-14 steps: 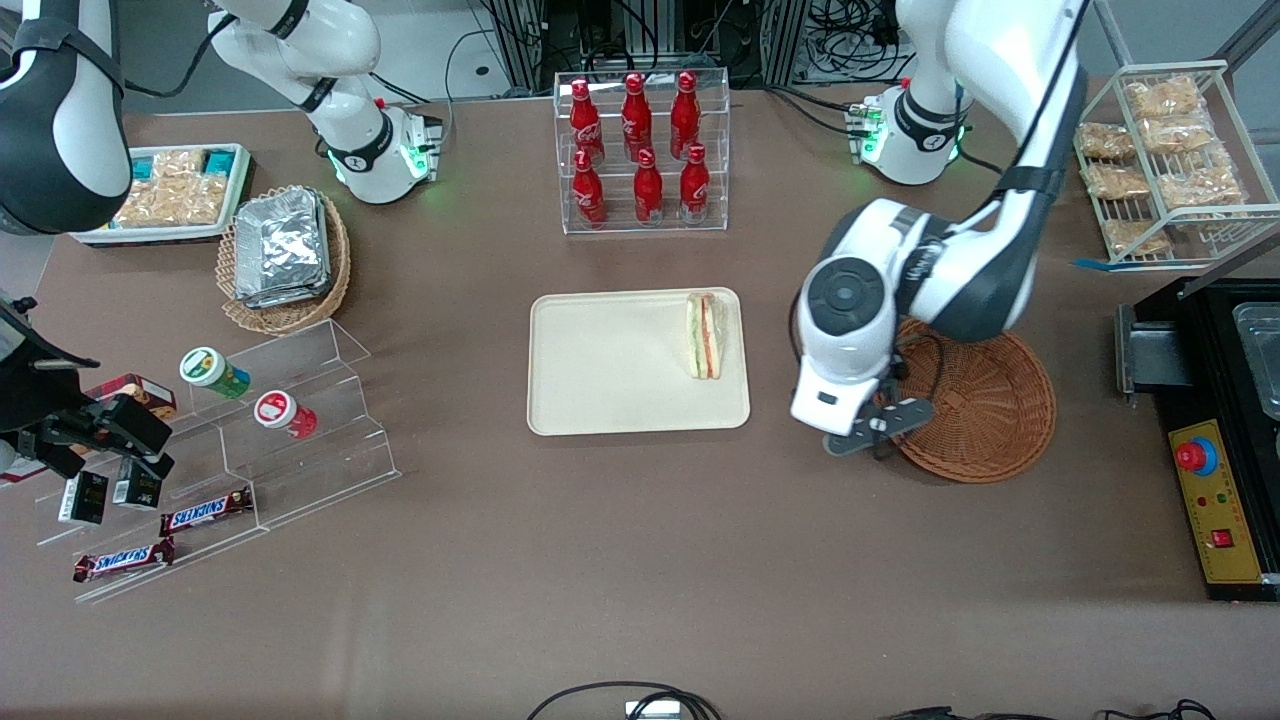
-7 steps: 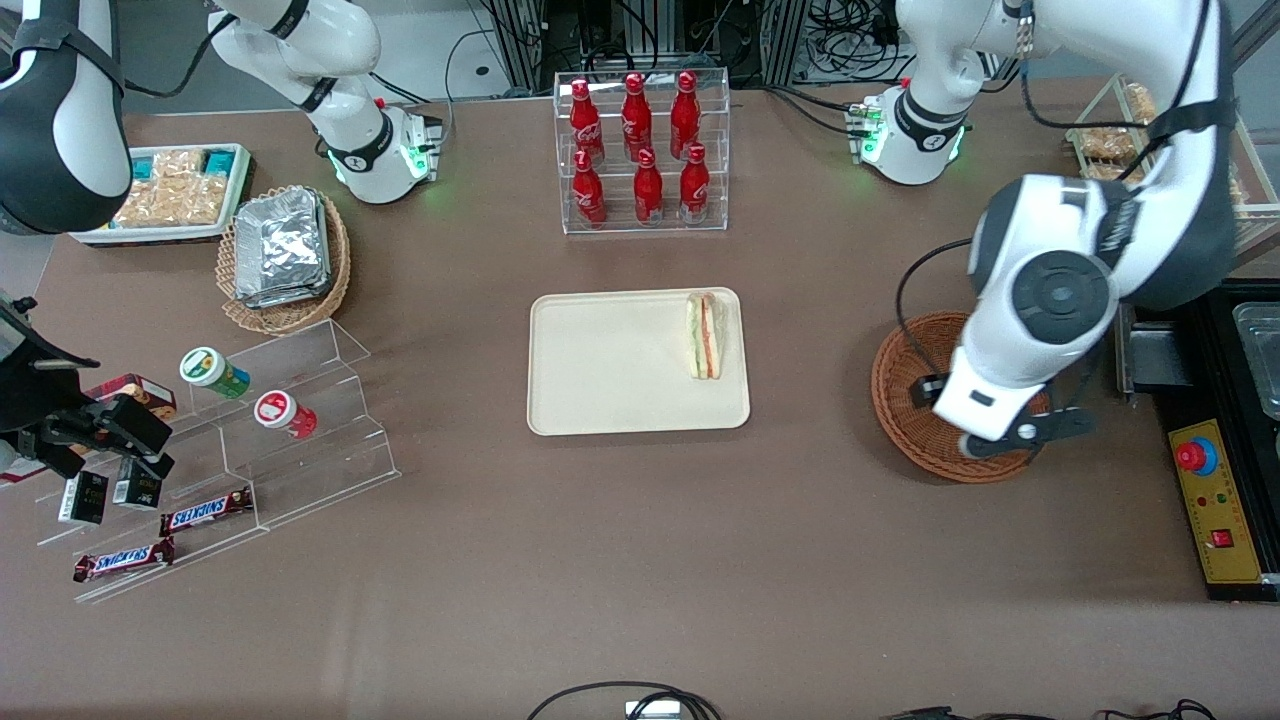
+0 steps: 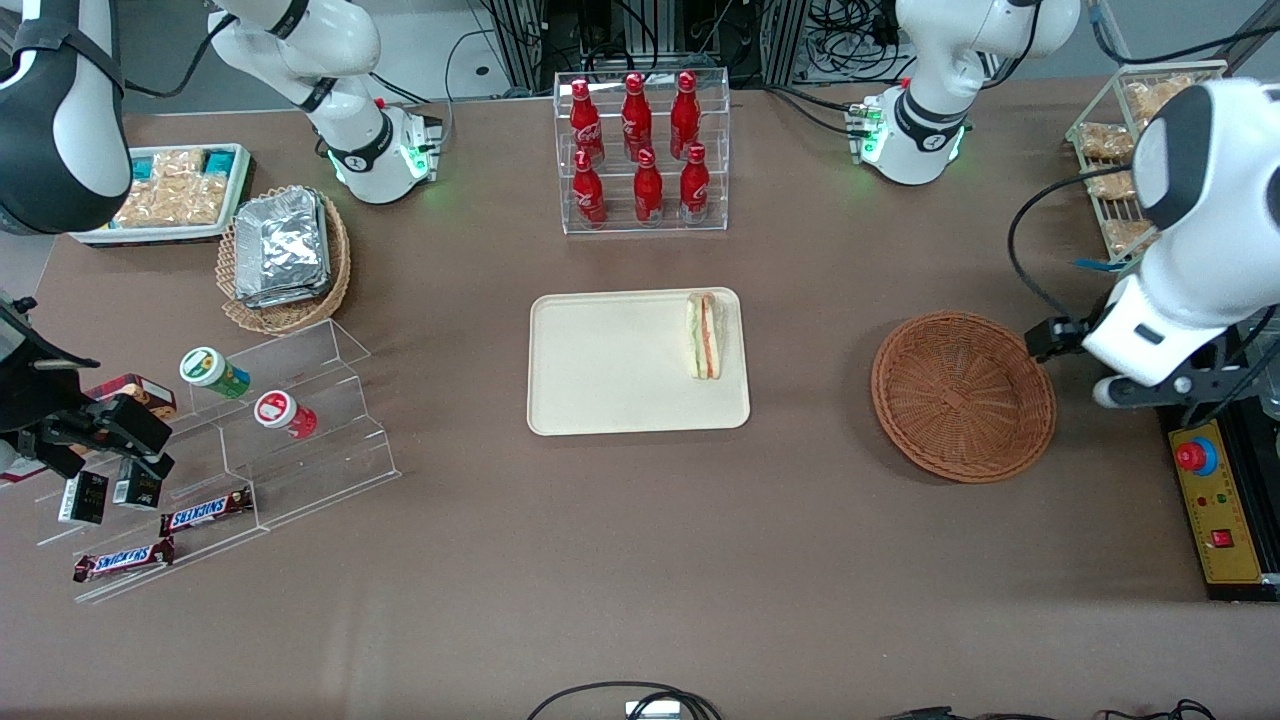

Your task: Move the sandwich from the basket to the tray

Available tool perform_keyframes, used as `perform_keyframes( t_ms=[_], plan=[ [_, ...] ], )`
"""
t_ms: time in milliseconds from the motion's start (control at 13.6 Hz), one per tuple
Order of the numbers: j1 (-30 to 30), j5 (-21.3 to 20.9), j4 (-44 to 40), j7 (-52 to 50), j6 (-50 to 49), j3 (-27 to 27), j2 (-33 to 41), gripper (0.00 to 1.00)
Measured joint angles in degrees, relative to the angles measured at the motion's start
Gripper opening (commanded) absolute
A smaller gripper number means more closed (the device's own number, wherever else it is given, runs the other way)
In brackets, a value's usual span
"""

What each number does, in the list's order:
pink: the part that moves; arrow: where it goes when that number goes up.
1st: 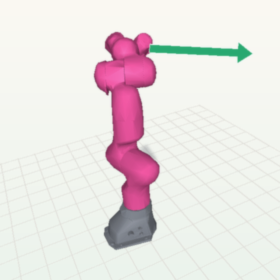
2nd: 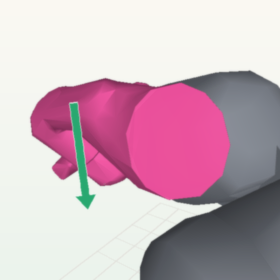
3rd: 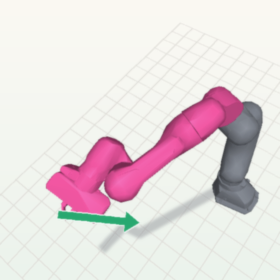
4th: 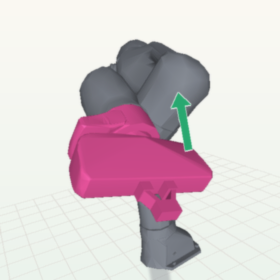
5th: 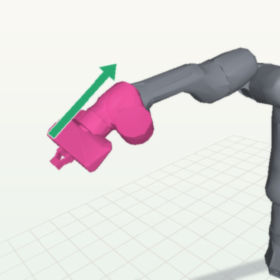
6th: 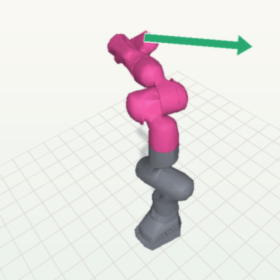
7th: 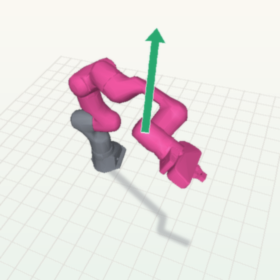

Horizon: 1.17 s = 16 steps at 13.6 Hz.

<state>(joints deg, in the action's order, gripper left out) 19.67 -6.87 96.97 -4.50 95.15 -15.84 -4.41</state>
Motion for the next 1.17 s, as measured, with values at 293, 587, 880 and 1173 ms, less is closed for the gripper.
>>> perform_keyframes(
  t_ms=[293,587,880,1173],
  plan=[
    [-0.3,0.1,0.6,3.4,-1.3,-0.3,2.3,1.0],
    [-11.6,1.3,0.6,7.9,-1.8,6.7,2.6,1.0],
    [-20.1,1.5,0.6,8.5,-2.0,17.2,3.2,1.0],
    [-22.6,3.0,0.4,8.4,-2.3,21.2,5.4,1.0]
  ],
)
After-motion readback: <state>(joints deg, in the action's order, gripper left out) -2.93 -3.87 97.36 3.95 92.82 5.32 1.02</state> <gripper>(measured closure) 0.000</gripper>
